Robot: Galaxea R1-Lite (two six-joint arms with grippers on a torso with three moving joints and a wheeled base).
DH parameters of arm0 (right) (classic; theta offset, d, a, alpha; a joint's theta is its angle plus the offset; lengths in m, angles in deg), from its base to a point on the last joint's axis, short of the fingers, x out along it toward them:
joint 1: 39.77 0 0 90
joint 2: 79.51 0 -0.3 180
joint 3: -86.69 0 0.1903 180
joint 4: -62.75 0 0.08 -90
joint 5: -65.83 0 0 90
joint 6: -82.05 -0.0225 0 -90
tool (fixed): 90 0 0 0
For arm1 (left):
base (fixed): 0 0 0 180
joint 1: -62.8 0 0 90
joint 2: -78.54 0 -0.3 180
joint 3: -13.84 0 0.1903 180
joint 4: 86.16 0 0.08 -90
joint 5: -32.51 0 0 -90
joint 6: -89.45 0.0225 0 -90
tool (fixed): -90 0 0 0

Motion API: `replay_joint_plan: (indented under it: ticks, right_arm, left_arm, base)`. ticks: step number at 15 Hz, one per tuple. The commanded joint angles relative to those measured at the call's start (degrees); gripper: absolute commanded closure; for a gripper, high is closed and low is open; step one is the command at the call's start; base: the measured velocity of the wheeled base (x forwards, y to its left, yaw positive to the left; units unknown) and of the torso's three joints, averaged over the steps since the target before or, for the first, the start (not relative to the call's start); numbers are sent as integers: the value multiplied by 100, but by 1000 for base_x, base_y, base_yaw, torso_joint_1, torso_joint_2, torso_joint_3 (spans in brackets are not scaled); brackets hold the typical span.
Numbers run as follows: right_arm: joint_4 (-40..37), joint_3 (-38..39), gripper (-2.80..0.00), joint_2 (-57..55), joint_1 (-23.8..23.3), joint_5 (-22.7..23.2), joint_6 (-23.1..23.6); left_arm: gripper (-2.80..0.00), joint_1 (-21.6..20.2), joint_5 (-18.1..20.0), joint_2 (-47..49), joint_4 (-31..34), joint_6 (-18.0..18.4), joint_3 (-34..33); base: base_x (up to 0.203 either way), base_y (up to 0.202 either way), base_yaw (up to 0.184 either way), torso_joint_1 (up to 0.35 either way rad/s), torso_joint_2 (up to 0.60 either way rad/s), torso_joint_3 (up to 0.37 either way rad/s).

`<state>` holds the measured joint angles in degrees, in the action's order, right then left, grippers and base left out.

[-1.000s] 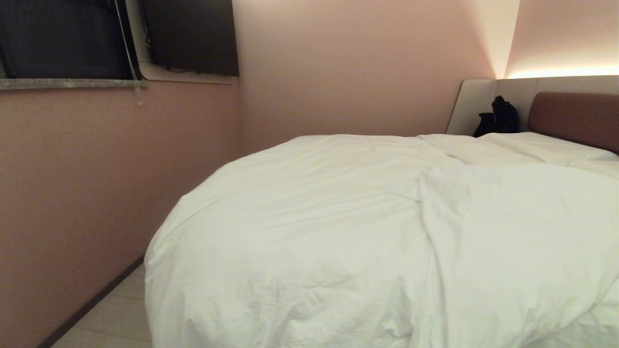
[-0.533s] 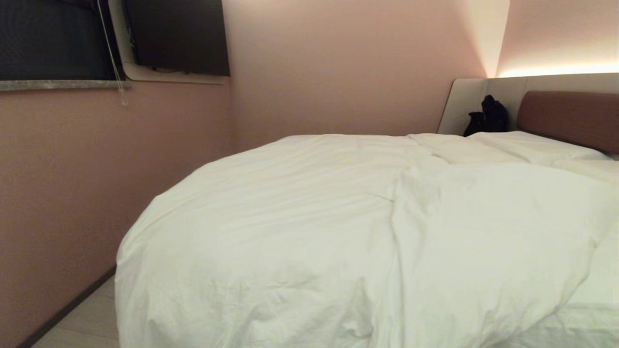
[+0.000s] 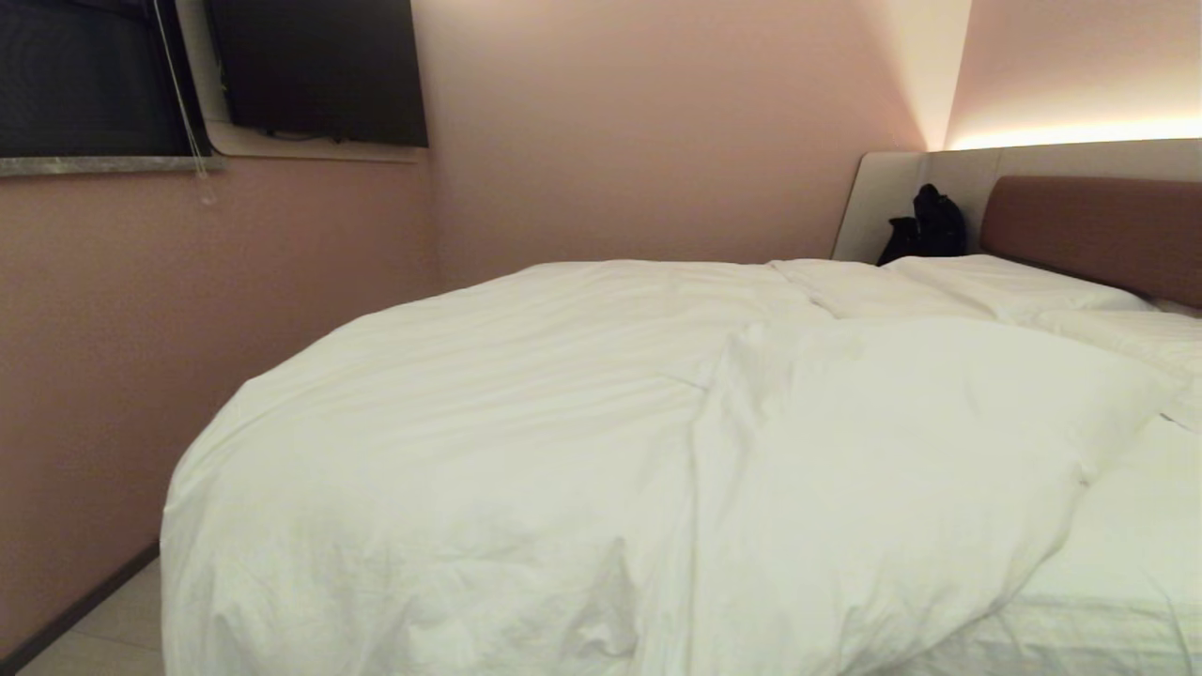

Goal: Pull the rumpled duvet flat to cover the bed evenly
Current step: Hold the folded corner of the quilt

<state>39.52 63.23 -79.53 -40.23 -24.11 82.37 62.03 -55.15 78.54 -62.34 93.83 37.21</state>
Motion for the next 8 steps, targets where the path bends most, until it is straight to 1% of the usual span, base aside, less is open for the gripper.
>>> replay_joint_plan:
  ticks: [1,8]
  right_arm:
    - [4,1,0,2,2,3,2]
    - [4,1,0,2,-6,3,2]
  left_arm:
    - [0,-2,3,9,-1,2,0]
    - [0,-2,-6,9,-1,-16,0]
  base:
    - [0,-193,-2,2,7,-2]
    - [0,-192,0,3,3,3]
